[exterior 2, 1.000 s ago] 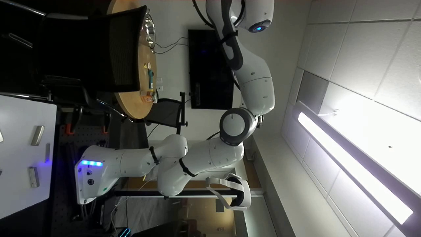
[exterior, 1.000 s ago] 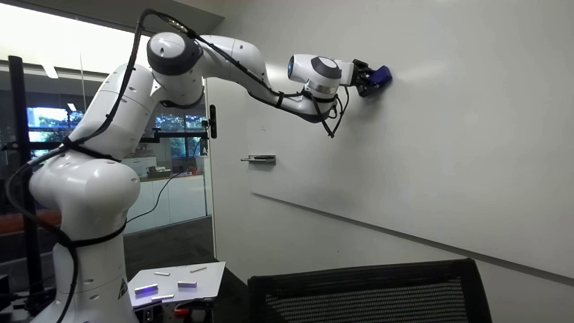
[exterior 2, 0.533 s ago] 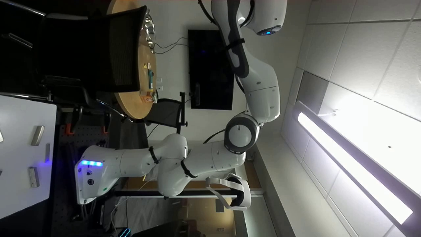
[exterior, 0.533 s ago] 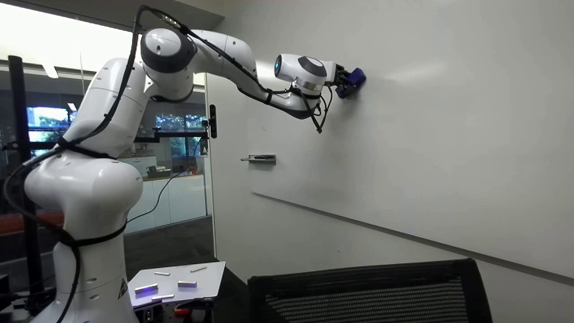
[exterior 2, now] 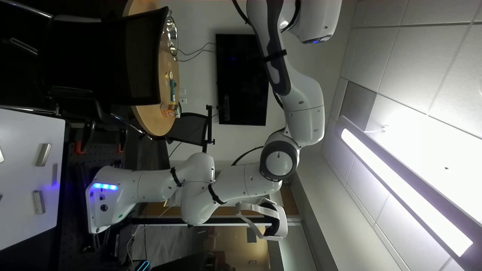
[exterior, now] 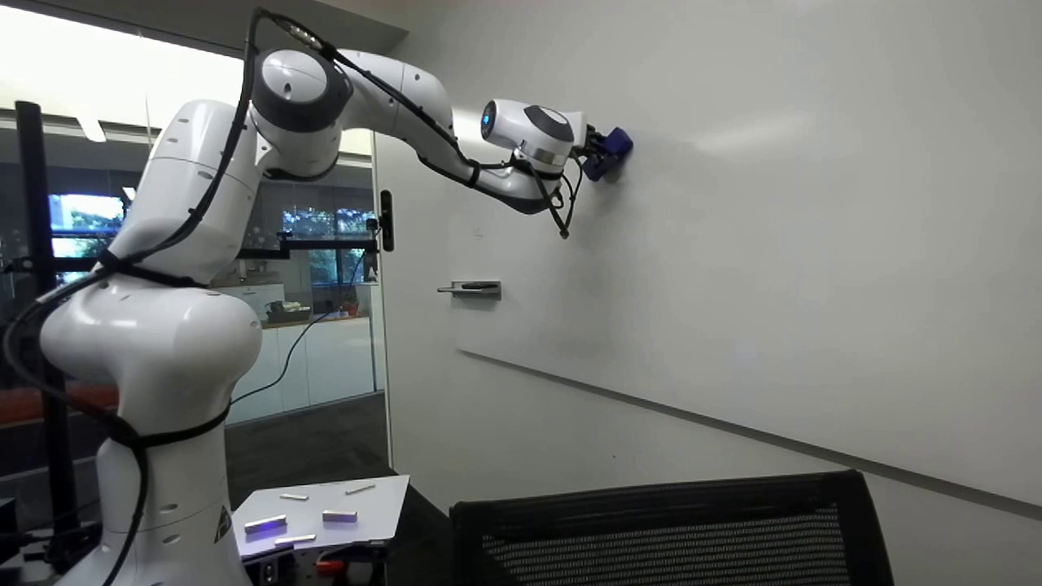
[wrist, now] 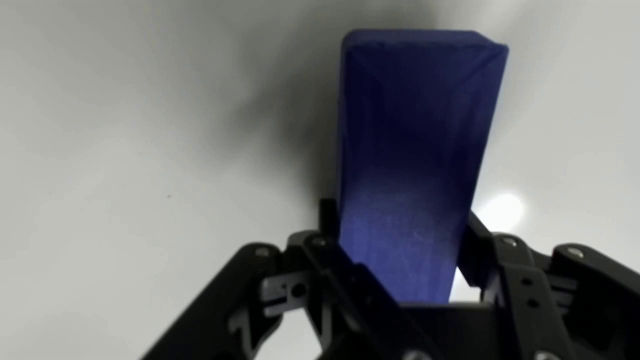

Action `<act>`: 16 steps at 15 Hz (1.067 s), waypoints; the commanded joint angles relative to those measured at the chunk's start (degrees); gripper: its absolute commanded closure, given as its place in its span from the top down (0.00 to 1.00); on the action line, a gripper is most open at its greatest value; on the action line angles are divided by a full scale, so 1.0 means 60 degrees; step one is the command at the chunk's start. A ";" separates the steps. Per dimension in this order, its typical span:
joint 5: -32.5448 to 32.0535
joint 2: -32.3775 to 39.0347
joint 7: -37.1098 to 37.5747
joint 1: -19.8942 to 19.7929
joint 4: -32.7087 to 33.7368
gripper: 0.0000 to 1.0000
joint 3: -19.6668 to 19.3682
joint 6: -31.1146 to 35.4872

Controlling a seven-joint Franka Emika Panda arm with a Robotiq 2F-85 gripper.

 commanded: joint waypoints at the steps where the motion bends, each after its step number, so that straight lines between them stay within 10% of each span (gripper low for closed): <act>1: 0.0314 -0.0030 -0.0186 0.0143 -0.0090 0.31 -0.0324 -0.0005; 16: 0.2938 0.0923 0.0340 -0.0840 0.0066 0.31 -0.1741 -0.2848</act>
